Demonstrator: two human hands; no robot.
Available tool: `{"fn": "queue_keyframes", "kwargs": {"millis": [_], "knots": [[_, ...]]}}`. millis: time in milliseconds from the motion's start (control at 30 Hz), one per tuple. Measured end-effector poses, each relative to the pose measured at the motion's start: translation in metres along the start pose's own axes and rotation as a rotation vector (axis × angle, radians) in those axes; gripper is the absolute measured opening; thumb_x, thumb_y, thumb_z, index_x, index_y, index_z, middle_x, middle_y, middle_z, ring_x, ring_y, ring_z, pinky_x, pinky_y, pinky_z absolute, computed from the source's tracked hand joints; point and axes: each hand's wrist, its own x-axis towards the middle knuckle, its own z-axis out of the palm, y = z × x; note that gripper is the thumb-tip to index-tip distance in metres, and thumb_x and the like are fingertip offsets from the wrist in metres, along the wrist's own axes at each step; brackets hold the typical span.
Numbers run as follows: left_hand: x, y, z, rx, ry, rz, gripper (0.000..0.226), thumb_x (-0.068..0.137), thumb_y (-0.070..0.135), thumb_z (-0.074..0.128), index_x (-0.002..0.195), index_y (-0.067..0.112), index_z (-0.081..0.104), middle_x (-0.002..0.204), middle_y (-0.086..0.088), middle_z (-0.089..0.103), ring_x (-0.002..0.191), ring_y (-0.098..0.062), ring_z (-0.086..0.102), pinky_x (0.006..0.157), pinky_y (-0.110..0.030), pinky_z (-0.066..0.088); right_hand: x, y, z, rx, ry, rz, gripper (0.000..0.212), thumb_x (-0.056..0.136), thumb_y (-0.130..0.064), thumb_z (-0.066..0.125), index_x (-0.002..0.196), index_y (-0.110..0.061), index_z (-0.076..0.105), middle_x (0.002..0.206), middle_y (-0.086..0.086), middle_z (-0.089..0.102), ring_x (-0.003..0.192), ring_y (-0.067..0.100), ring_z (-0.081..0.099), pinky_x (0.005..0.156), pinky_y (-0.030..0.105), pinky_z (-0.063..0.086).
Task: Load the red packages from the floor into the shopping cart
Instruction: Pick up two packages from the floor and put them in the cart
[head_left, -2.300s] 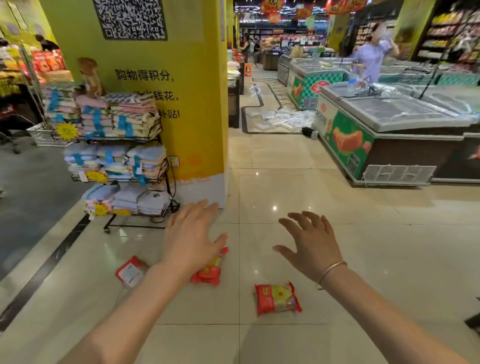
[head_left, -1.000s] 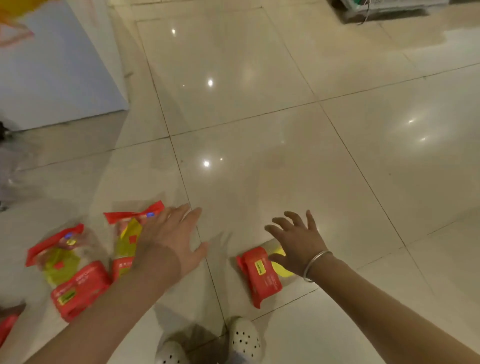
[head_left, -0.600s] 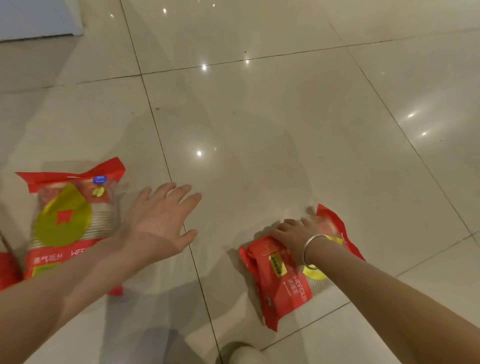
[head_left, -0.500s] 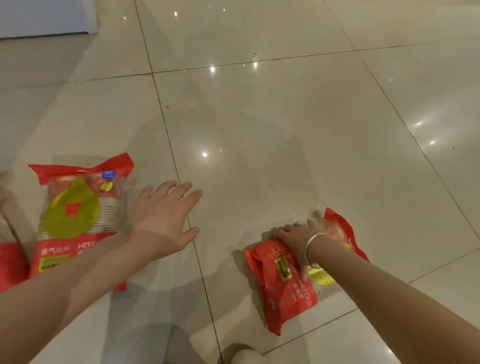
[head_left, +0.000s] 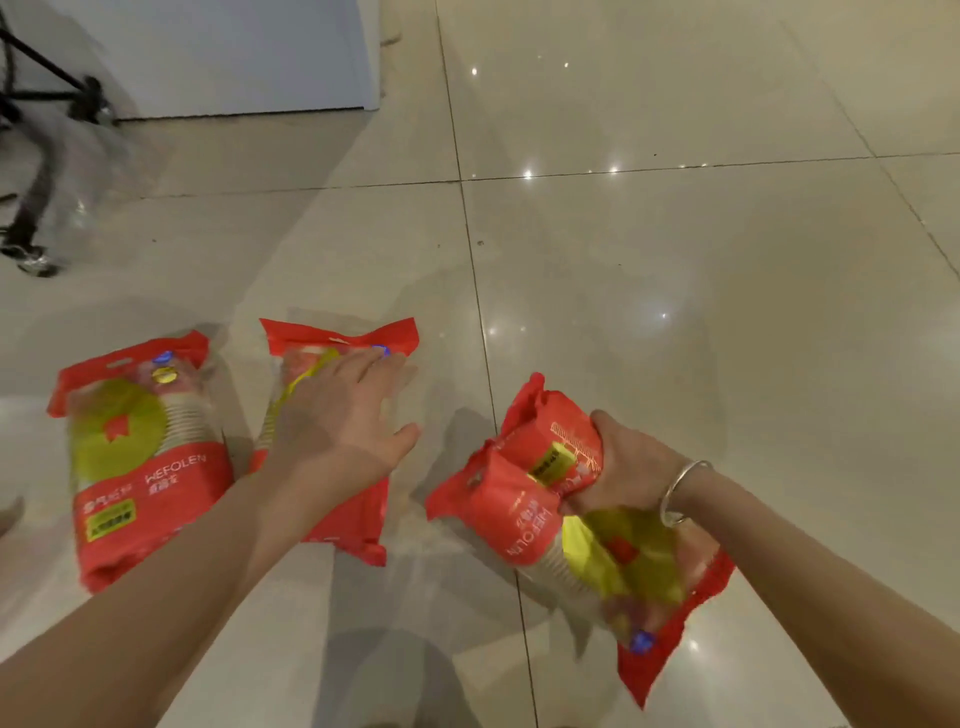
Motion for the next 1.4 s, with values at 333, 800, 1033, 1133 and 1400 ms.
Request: {"fn": "queue_keyframes", "kwargs": {"millis": [333,800,1033,1133,1400], "knots": [[-0.023,-0.093,0.01,-0.517,0.067,-0.469,0.076,0.087,0.038,0.068,0.149,0.013,0.031,0.154,-0.007,0.037,0.139,-0.025,0.038,0.111,-0.038,0.034,0.072,-0.105,0.053,0.897,0.314,0.075,0.075,0.058,-0.026,0.093,0.117,-0.012,0.049,0.104,0.005,0.066,0.089,0.019,0.067,0.071,0.032,0.055],[0.016,-0.129,0.077,-1.006,-0.171,-0.831,0.064,0.055,0.025,0.095,0.105,0.009,0.059,0.098,-0.004,0.069,0.084,-0.015,0.067,0.079,-0.029,0.052,0.099,-0.104,0.066,0.997,0.222,0.157,0.1,0.033,-0.044,0.091,0.121,-0.011,0.058,0.106,0.009,0.073,0.089,0.025,0.074,0.079,0.044,0.061],[0.018,-0.114,0.059,-1.159,-0.206,-0.724,0.042,0.063,0.012,0.088,0.094,0.025,0.062,0.075,0.005,0.077,0.074,-0.021,0.073,0.073,-0.035,0.056,0.072,-0.095,0.044,1.02,0.265,0.177,0.084,0.048,-0.034,0.093,0.121,-0.014,0.055,0.108,0.007,0.071,0.092,0.023,0.072,0.08,0.04,0.06],[0.011,-0.088,0.033,-1.199,-0.264,-0.696,0.066,0.048,0.025,0.09,0.108,0.024,0.063,0.094,-0.006,0.077,0.082,-0.026,0.075,0.078,-0.043,0.059,0.038,-0.097,0.02,1.028,0.28,0.167,0.094,0.042,-0.039,0.09,0.125,-0.014,0.053,0.11,0.006,0.071,0.092,0.021,0.072,0.078,0.037,0.061],[-0.03,0.002,-0.126,-1.236,-0.26,-0.653,0.095,0.035,0.034,0.093,0.122,0.017,0.059,0.103,-0.006,0.075,0.085,-0.025,0.074,0.072,-0.041,0.059,-0.118,-0.136,-0.095,1.028,0.351,0.173,0.104,0.036,-0.048,0.091,0.127,-0.015,0.053,0.113,0.006,0.071,0.097,0.022,0.072,0.086,0.046,0.058]]}}
